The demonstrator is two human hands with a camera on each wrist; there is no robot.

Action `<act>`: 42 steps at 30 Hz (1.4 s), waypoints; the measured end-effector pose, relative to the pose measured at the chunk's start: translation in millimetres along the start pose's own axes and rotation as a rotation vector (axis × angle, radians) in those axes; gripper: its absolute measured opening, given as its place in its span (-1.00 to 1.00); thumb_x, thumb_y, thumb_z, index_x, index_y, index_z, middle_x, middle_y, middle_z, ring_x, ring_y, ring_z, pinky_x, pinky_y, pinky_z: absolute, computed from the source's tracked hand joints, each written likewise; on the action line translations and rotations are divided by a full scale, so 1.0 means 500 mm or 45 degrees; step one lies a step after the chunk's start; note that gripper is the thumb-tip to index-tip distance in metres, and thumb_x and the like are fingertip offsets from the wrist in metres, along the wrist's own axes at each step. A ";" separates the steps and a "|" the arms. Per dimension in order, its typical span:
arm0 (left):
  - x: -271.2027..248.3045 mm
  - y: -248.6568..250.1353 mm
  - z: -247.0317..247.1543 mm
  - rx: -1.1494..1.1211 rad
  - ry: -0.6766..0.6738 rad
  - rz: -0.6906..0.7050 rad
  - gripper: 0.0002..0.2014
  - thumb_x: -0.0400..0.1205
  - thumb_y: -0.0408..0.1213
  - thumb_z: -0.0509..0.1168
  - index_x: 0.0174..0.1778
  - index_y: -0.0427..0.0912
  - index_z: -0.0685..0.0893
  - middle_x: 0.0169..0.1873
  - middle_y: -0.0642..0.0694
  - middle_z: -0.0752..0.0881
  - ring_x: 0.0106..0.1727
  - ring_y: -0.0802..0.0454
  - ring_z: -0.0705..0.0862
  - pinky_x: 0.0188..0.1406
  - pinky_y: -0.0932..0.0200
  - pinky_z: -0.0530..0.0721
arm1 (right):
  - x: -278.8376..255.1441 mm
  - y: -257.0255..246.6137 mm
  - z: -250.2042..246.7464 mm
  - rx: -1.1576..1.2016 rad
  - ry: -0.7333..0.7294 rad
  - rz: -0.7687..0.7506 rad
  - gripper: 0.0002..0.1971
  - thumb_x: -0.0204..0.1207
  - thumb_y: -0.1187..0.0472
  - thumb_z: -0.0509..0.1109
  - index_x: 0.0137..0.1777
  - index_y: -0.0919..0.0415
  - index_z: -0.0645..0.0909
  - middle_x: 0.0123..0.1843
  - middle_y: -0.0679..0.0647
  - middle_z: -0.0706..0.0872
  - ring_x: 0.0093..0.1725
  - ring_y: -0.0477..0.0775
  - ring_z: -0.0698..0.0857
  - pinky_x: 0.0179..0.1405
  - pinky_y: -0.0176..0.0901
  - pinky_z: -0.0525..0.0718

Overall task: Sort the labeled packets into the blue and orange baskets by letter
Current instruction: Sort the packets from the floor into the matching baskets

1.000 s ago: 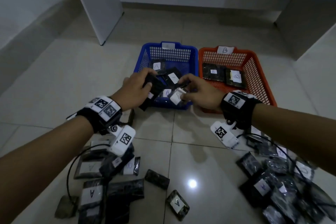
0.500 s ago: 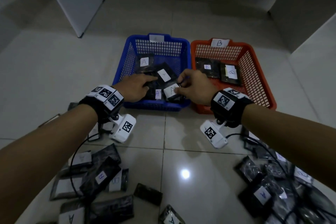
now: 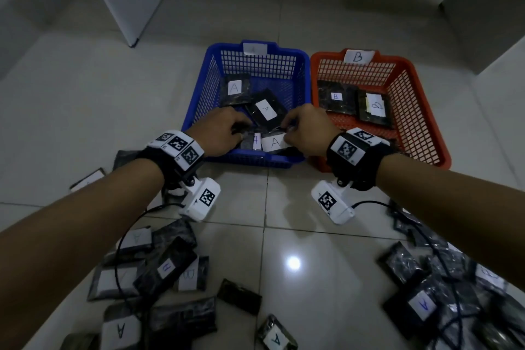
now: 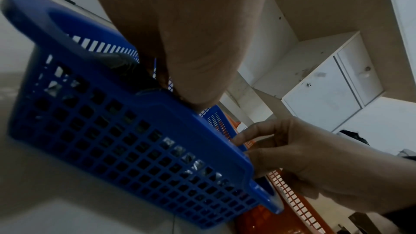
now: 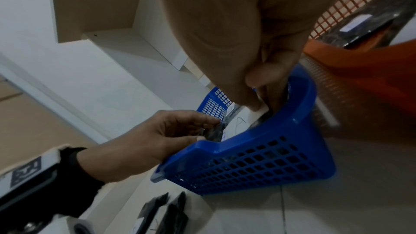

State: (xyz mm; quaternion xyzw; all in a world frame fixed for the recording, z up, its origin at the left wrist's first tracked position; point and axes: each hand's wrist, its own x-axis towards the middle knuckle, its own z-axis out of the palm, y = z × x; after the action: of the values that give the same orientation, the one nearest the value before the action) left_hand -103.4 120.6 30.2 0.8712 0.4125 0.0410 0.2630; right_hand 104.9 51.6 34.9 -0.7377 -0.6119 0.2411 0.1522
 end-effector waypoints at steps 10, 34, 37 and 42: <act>-0.027 -0.016 -0.002 -0.050 0.176 0.069 -0.63 0.55 -0.34 0.47 0.29 -0.13 0.70 0.23 -0.23 0.59 0.29 -0.15 0.55 0.35 -0.04 0.54 | -0.014 -0.011 -0.008 -0.286 0.016 -0.117 -0.77 0.37 0.27 0.64 0.01 0.20 0.74 0.04 0.14 0.76 0.00 0.17 0.74 0.00 0.08 0.79; -0.231 -0.211 0.028 -0.004 -0.043 -0.203 -0.42 0.54 -0.12 0.52 0.49 -0.04 0.54 0.11 -0.09 0.61 0.09 -0.01 0.59 0.14 0.16 0.52 | -0.131 -0.159 0.210 -0.296 -0.743 -0.466 -0.60 0.62 0.03 0.39 0.44 0.04 0.56 0.21 0.00 0.74 0.17 0.09 0.67 0.12 -0.02 0.68; -0.231 -0.221 0.026 0.030 -0.080 -0.184 -0.43 0.48 -0.03 0.57 0.40 -0.09 0.63 -0.05 -0.05 0.48 0.02 0.00 0.52 0.13 0.08 0.55 | -0.136 -0.165 0.243 -0.268 -0.736 -0.499 -0.55 0.62 0.00 0.39 0.47 0.10 0.53 0.29 0.10 0.67 0.24 0.16 0.62 0.22 0.03 0.64; -0.251 -0.235 0.008 -0.075 -0.058 -0.148 -0.60 0.48 -0.13 0.59 0.21 -0.11 0.72 -0.03 -0.10 0.50 -0.05 0.06 0.52 0.00 0.24 0.48 | -0.151 -0.174 0.324 -0.156 -0.698 -0.543 -0.52 0.63 -0.11 0.33 0.47 0.11 0.50 0.24 0.17 0.51 0.25 0.26 0.52 0.24 0.18 0.61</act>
State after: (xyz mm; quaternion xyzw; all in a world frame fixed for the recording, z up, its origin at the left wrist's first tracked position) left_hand -266.5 87.1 -12.6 0.8383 0.4550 0.0179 0.2998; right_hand -65.5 -15.6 -42.9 -0.5090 -0.7837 0.3558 -0.0155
